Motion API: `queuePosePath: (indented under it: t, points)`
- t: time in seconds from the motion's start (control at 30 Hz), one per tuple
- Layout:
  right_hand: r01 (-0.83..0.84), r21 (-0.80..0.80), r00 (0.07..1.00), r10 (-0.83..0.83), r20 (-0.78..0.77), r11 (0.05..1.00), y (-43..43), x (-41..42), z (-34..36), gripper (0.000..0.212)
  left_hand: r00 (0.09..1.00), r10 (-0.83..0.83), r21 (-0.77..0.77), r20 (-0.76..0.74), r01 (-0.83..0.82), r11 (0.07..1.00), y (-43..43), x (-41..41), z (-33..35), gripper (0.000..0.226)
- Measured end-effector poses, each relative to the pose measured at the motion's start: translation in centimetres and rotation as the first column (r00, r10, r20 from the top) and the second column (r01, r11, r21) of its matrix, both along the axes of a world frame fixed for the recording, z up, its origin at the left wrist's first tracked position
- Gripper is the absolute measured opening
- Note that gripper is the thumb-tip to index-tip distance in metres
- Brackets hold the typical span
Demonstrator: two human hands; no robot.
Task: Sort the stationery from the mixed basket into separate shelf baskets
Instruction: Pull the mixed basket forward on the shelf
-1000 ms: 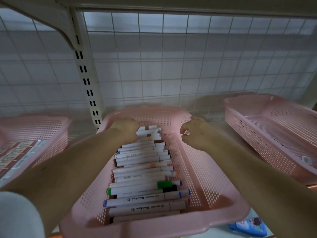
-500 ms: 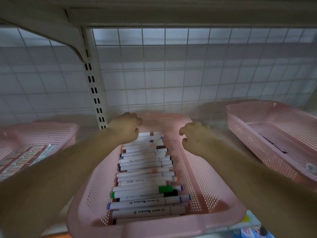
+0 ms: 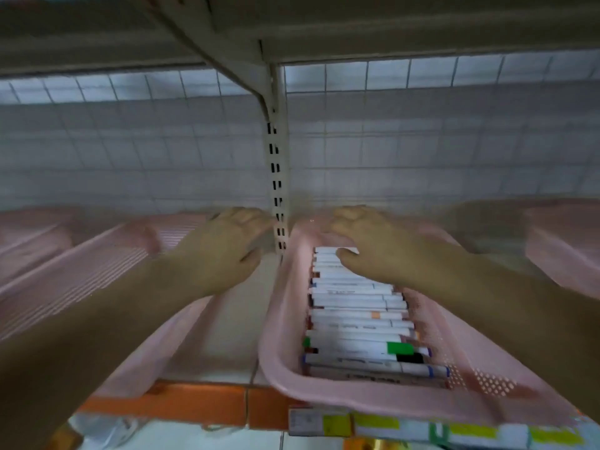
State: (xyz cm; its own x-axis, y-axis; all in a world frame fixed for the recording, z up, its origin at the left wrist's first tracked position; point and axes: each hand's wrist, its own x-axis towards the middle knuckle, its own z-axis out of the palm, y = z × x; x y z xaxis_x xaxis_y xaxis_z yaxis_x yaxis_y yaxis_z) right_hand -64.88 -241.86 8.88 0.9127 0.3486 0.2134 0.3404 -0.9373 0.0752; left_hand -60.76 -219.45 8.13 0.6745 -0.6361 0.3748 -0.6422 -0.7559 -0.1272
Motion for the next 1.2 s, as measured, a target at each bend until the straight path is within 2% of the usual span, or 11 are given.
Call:
queuePosePath:
  t: [0.1, 0.17, 0.27, 0.33, 0.53, 0.6, 0.9, 1.07, 1.2]
  points:
    - [-0.056, 0.01, 0.998, 0.056, -0.009, 0.998, 4.3, -0.6, 0.3, 0.048, 0.997, 0.024, 0.058, 0.075, -0.028, 0.998, 4.3, -1.3, 0.6, 0.051]
    - [-0.088, 0.016, 0.996, 0.087, 0.029, 0.996, 7.6, -1.1, 0.3, 0.047, 0.998, 0.069, 0.014, 0.006, -0.069, 0.998, 7.3, -2.3, 0.5, 0.051]
    - [-0.1, 0.074, 0.994, 0.096, 0.053, 0.992, 12.8, -1.8, 0.2, 0.046, 0.997, 0.076, -0.014, 0.023, -0.076, 0.997, 11.5, -3.5, -0.1, 0.053]
    - [-0.139, 0.112, 0.989, 0.133, 0.059, 0.984, 17.2, -1.9, 0.2, 0.042, 0.992, 0.124, -0.042, 0.004, -0.123, 0.991, 15.2, -4.4, 0.1, 0.062]
    - [-0.22, 0.239, 0.975, 0.206, 0.085, 0.946, 31.2, -1.8, -1.3, 0.044, 0.973, 0.232, -0.187, -0.009, -0.23, 0.955, 30.2, -7.5, 0.3, 0.059]
    - [-0.264, 0.259, 0.964, 0.252, 0.081, 0.929, 35.2, -1.7, -1.7, 0.044, 0.956, 0.287, -0.205, -0.054, -0.292, 0.934, 34.7, -8.5, 0.3, 0.051]
    - [-0.359, 0.232, 0.931, 0.365, 0.021, 0.904, 47.5, 2.4, -1.6, 0.047, 0.875, 0.464, -0.351, -0.138, -0.482, 0.803, 49.9, -10.7, -0.6, 0.053]
    - [-0.362, 0.182, 0.931, 0.366, 0.015, 0.914, 52.1, 7.1, -1.5, 0.045, 0.839, 0.518, -0.345, -0.168, -0.542, 0.766, 55.2, -9.6, -1.0, 0.054]
    - [-0.353, 0.141, 0.931, 0.362, -0.048, 0.925, 55.3, 12.1, -1.7, 0.042, 0.836, 0.529, -0.34, -0.148, -0.545, 0.766, 58.6, -6.1, -0.6, 0.052]
